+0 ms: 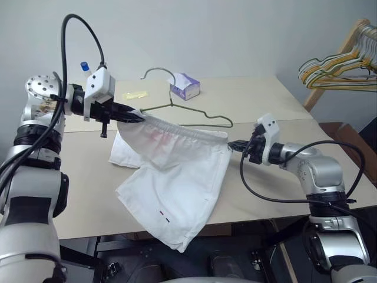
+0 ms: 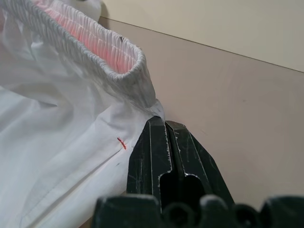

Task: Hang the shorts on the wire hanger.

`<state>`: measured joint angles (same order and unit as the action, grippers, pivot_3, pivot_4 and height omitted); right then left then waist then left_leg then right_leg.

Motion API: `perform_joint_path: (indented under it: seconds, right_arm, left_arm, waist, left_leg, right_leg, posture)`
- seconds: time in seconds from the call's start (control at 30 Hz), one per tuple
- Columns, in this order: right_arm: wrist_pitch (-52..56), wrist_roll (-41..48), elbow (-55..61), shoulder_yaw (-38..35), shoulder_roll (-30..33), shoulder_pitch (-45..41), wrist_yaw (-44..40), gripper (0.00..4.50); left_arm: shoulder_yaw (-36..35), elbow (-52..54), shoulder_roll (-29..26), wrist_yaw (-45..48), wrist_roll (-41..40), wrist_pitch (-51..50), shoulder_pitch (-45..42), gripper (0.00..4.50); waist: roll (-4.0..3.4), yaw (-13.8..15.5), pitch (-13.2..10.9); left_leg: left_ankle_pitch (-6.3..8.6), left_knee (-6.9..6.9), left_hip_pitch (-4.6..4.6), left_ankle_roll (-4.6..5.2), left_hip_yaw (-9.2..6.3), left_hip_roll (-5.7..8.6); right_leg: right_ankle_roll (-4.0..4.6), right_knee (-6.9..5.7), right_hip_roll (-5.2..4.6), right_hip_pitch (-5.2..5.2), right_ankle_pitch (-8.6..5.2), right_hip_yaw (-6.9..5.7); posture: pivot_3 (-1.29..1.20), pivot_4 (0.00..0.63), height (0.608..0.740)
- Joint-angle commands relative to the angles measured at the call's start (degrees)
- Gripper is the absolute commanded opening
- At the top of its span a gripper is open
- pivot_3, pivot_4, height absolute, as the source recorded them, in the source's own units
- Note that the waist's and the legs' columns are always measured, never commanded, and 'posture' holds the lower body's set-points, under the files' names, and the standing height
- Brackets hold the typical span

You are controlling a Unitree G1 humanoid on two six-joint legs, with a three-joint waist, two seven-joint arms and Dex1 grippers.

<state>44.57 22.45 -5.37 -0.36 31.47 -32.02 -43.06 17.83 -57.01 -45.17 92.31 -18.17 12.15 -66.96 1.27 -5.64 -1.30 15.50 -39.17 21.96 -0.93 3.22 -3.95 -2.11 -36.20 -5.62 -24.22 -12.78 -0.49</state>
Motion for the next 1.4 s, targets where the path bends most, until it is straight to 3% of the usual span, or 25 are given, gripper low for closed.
perform_joint_path:
  seconds: [0.03,0.57,0.77,0.9,1.17,1.4]
  right_arm:
    - [-1.24,-0.61,-0.42,-2.87,2.02,-1.64,0.86,0.02]
    - [-3.54,-1.29,1.73,-2.25,4.32,-0.23,0.55,0.02]
    - [-5.41,-2.43,7.94,-0.68,6.56,-1.66,-0.89,0.02]
    - [-2.62,-1.97,14.31,1.98,9.66,-6.35,-3.23,0.02]
    - [1.39,-9.5,18.38,15.12,12.23,-19.49,-5.43,0.02]
    - [-0.21,-13.75,17.14,19.3,9.89,-20.83,-5.01,0.02]
  left_arm:
    - [0.3,0.4,-2.32,0.19,-1.64,0.12,-0.91,0.0]
    - [-2.29,-5.58,-0.36,-0.07,8.73,2.8,-1.72,0.0]
    - [-3.32,-5.9,0.64,-1.05,13.09,4.92,-1.28,0.0]
    - [-4.29,-5.95,1.62,-2.11,14.78,5.1,-1.9,0.0]
    - [-7.63,-6.25,4.03,-3.9,15.7,5.27,-3.46,0.0]
    - [-9.81,-5.71,4.5,-2.38,15.48,4.83,-3.46,0.0]
  waist:
    - [0.0,-0.09,0.0]
    - [0.0,0.03,0.0]
    - [0.0,0.06,0.0]
    - [-0.01,-0.06,0.0]
    - [-0.01,-0.01,0.0]
    - [0.0,0.03,0.0]
  left_leg:
    - [0.0,0.0,0.0,0.0,0.01,0.0]
    - [0.0,0.0,0.01,0.0,0.01,0.0]
    - [0.0,0.0,0.03,0.0,0.01,0.0]
    - [0.0,0.0,0.02,0.0,0.01,0.0]
    - [0.0,-0.02,0.04,0.0,0.04,-0.01]
    - [0.01,-0.04,0.13,0.02,0.03,0.0]
  right_leg:
    - [0.0,0.0,0.0,0.0,0.0,0.01]
    - [0.0,0.02,0.0,0.0,0.0,0.0]
    - [0.0,0.02,0.0,-0.01,0.0,0.0]
    - [0.0,0.01,0.0,-0.03,0.0,0.0]
    - [0.0,0.0,-0.01,-0.05,0.0,-0.01]
    - [-0.01,0.02,-0.03,-0.08,0.0,-0.06]
  posture:
    - [-0.07,0.0,0.74]
    - [-0.07,0.0,0.74]
    - [-0.07,0.0,0.74]
    - [-0.07,0.0,0.74]
    - [-0.08,0.0,0.74]
    - [-0.08,0.0,0.74]
